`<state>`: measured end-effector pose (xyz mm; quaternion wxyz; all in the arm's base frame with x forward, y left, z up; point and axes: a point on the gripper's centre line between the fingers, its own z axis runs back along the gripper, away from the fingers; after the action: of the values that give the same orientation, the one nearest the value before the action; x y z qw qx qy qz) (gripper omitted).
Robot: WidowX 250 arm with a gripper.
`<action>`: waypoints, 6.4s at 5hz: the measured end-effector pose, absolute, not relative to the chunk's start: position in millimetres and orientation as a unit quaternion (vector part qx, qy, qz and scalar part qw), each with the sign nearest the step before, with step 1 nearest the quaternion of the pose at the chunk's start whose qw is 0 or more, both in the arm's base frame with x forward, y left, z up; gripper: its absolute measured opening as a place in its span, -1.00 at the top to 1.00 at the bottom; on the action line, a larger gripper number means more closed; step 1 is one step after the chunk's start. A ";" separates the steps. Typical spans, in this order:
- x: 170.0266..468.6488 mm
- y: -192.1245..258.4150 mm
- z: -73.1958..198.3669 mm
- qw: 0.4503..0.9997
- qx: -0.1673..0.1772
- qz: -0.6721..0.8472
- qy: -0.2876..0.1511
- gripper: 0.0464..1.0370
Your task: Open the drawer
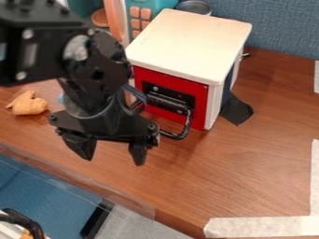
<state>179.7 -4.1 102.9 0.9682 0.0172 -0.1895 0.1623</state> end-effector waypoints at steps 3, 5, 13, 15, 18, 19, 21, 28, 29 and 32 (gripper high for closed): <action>190.3 2.1 97.7 0.900 -0.010 0.368 -0.233 -0.92; 205.5 13.9 84.4 0.848 -0.033 0.481 -0.221 -0.92; 265.5 7.7 33.8 0.772 -0.063 0.607 -0.180 -0.85; 263.8 4.8 27.0 0.753 -0.076 0.625 -0.191 0.35; 246.1 -6.7 26.8 0.729 -0.097 0.649 -0.195 0.79; 236.2 -13.2 27.5 0.730 -0.096 0.649 -0.192 0.79; 213.3 -15.9 30.9 0.729 -0.094 0.651 -0.191 0.79; 161.6 -12.4 36.7 0.727 -0.093 0.660 -0.163 0.73; 156.5 -5.5 38.0 0.746 -0.077 0.644 -0.151 0.26; 168.7 4.0 79.5 0.808 -0.043 0.560 -0.178 -0.93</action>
<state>168.7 4.0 79.5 0.8082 -0.0428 -0.1781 0.5597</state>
